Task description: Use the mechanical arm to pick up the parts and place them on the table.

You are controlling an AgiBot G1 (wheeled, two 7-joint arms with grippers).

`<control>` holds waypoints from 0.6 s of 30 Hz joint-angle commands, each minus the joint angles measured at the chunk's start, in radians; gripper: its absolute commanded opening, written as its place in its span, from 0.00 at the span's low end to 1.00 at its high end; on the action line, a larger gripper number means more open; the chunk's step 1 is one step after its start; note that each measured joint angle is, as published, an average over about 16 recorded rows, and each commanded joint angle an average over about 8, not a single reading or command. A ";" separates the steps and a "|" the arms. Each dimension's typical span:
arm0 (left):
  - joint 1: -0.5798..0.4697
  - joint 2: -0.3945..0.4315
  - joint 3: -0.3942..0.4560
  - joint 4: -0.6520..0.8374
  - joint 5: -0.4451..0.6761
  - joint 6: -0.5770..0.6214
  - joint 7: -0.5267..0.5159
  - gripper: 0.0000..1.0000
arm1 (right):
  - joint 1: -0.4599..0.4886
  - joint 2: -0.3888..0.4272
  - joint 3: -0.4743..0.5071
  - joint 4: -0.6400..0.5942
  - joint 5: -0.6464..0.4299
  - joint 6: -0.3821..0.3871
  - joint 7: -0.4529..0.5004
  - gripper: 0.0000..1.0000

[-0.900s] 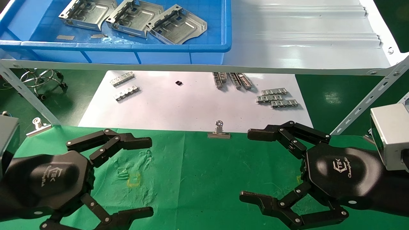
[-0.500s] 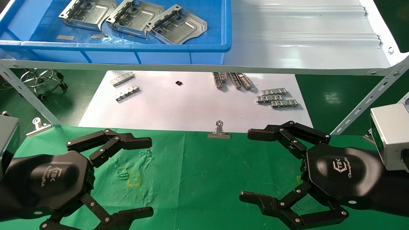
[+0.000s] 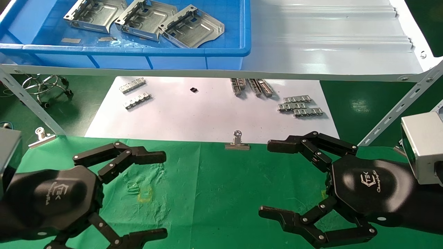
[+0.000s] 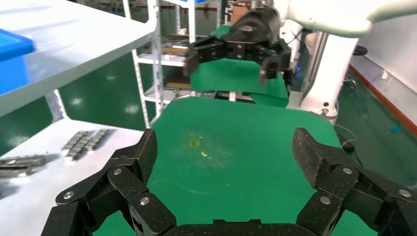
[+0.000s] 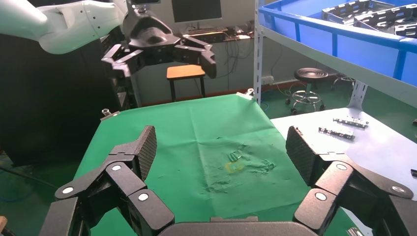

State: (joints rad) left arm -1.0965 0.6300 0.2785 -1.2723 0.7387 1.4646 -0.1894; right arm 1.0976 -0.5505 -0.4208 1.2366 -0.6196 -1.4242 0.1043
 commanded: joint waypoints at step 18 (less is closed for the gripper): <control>-0.256 0.155 0.048 0.183 0.163 -0.291 -0.096 1.00 | 0.000 0.000 0.000 0.000 0.000 0.000 0.000 0.00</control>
State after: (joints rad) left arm -1.3505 0.7795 0.3276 -1.0895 0.9045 1.1768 -0.2858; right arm 1.0976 -0.5505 -0.4208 1.2366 -0.6196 -1.4243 0.1043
